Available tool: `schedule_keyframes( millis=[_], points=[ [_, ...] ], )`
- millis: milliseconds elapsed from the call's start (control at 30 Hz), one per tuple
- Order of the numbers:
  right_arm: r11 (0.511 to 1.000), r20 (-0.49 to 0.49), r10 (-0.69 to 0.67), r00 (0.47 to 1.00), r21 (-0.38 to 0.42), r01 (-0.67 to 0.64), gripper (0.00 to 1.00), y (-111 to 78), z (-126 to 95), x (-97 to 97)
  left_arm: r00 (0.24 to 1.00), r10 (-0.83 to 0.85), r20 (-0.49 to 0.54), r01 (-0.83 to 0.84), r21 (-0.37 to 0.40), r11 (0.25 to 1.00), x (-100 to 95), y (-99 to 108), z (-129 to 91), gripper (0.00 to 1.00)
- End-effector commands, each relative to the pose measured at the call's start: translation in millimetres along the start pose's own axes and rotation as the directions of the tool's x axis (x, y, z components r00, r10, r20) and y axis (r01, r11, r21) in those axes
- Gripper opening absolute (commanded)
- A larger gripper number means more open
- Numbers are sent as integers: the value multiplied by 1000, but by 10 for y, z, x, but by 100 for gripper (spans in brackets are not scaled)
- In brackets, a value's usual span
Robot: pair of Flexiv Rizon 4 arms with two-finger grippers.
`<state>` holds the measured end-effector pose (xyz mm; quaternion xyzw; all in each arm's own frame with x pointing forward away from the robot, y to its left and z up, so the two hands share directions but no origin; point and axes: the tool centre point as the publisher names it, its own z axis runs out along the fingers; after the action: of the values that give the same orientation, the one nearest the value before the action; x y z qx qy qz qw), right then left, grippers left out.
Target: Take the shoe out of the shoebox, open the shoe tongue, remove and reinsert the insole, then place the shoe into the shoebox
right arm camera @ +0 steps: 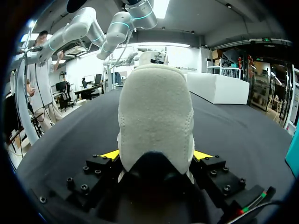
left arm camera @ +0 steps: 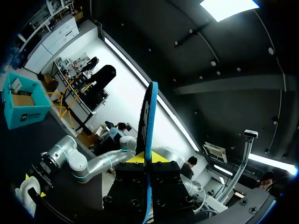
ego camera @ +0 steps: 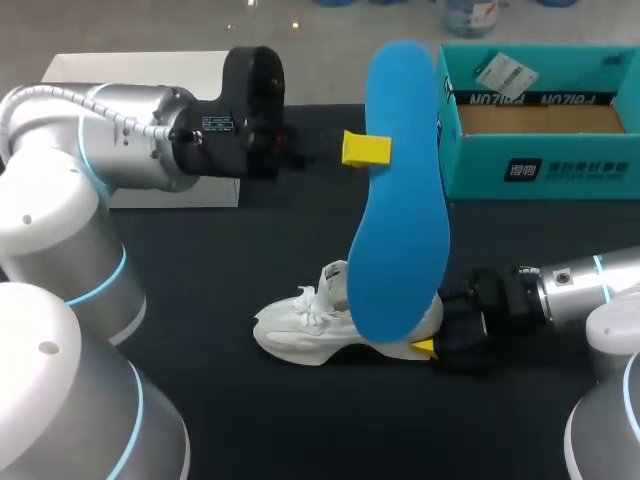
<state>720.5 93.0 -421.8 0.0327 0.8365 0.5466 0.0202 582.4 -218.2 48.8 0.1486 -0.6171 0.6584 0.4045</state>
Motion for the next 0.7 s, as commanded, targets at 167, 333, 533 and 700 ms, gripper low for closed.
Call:
schedule_keyframes(
  millis=[167, 333, 533, 700],
  points=[
    [1000, 3, 0, 1000, 2, 0, 0, 8, 9, 9, 1000, 1, -2, -1, 3, 1000, -15, 9, 17, 0],
    [1000, 3, 0, 1000, 2, 0, 0, 8, 9, 9, 1000, 1, -2, -1, 3, 1000, -15, 9, 17, 0],
    [1000, 3, 0, 1000, 2, 0, 100, 8, 9, 9, 1000, 1, -2, -1, 3, 1000, -15, 9, 17, 0],
    [1000, 3, 0, 1000, 2, 0, 100, 8, 9, 9, 1000, 1, -2, -1, 3, 1000, -15, 9, 17, 0]
  ],
)
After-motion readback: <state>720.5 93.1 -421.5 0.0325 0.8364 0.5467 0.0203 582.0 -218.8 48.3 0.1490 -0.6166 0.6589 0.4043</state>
